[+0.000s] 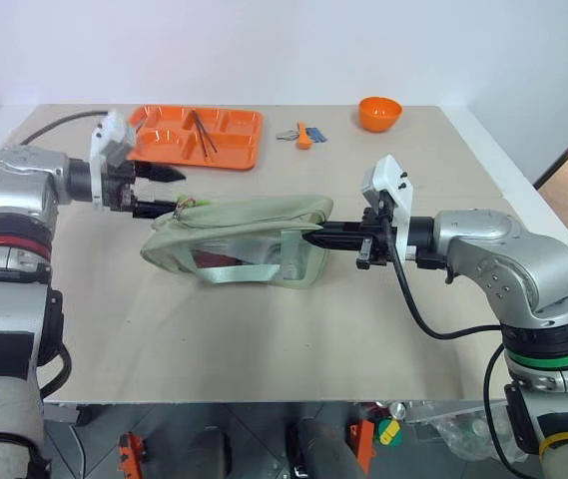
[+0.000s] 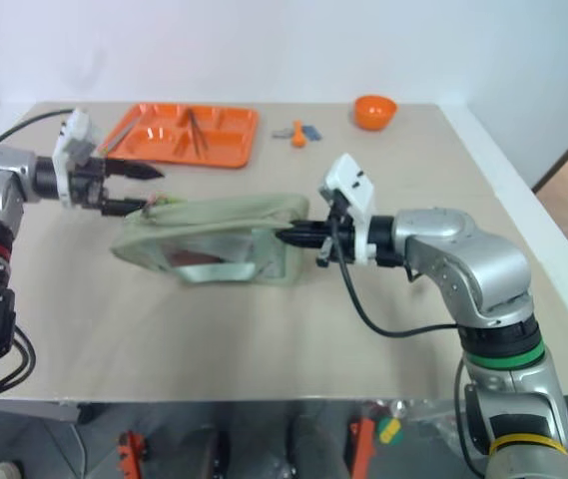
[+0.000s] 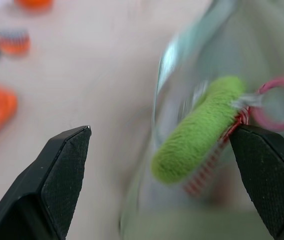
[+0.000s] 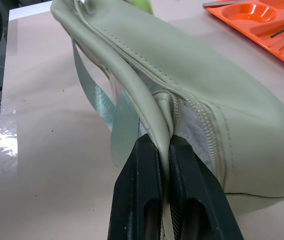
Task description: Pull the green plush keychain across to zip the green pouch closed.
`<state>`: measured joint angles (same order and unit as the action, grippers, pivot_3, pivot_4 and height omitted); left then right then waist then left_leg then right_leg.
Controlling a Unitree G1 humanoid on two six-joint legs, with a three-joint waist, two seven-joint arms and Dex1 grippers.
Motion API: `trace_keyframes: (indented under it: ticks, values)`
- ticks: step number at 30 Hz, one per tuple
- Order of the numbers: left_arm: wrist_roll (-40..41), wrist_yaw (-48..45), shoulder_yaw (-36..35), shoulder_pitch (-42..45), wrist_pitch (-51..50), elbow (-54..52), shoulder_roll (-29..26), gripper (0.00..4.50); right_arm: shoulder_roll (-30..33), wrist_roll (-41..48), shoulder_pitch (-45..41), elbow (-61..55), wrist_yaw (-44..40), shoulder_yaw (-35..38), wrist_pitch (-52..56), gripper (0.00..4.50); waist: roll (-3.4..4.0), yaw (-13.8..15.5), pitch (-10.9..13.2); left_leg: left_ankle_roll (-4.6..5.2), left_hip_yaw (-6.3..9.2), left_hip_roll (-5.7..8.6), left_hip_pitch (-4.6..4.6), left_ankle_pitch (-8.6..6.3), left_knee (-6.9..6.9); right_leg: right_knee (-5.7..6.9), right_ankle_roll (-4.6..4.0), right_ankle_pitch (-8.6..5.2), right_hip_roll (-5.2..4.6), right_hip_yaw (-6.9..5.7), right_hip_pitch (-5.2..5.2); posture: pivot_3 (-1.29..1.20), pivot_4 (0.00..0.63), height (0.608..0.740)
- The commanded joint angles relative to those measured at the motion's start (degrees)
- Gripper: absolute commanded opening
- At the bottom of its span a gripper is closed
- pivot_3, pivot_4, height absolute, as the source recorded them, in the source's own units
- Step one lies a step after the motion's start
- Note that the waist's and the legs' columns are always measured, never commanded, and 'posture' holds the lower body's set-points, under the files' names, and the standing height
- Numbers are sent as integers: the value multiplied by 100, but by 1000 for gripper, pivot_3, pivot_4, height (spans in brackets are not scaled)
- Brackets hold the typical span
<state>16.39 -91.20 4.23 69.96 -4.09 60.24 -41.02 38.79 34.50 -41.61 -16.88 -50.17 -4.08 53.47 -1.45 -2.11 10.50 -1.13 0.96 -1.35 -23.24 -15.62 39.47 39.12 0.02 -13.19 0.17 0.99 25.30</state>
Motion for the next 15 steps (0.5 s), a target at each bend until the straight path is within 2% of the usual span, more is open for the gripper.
trace_keyframes:
  ticks: [1, 7, 8, 10, 15]
  values:
    - [-44, -123, -163, -5, 9, 49, -16, 4500, 25, 7, -157, -77, -21, 95, -119, 29, 0, -10, 0, 0, 0, 0, 0, 0, 0, 0, 0, 0, 0, 0, 0, 0, 150, 740]
    - [46, -130, -329, -40, -423, 125, -55, 4500, 51, 33, -124, -105, -8, 102, -74, 29, 0, -10, 0, 0, 3, -2, 0, 0, 0, 0, 0, 0, 4, -2, 0, 0, 150, 740]
    - [93, -130, -290, -63, -565, 100, -79, 3991, 58, 37, -117, -107, -5, 106, -63, 0, 0, -10, 0, 0, 2, -2, 0, 0, 0, 0, 0, 0, 4, -2, 0, 0, 150, 740]
    - [176, -130, -223, -150, -669, -16, -113, 3447, 73, 41, -106, -111, -8, 107, -52, 0, 0, -10, 0, 0, 2, -2, 0, 0, 0, 0, 0, 0, 3, -1, 0, 0, 150, 740]
    - [263, -130, -154, -269, -701, -183, -93, 1765, 80, 41, -148, -72, -16, 92, -39, 0, 0, -6, 0, 0, 4, -2, 0, 0, 0, 0, 0, 0, 3, -2, 0, 0, 150, 740]
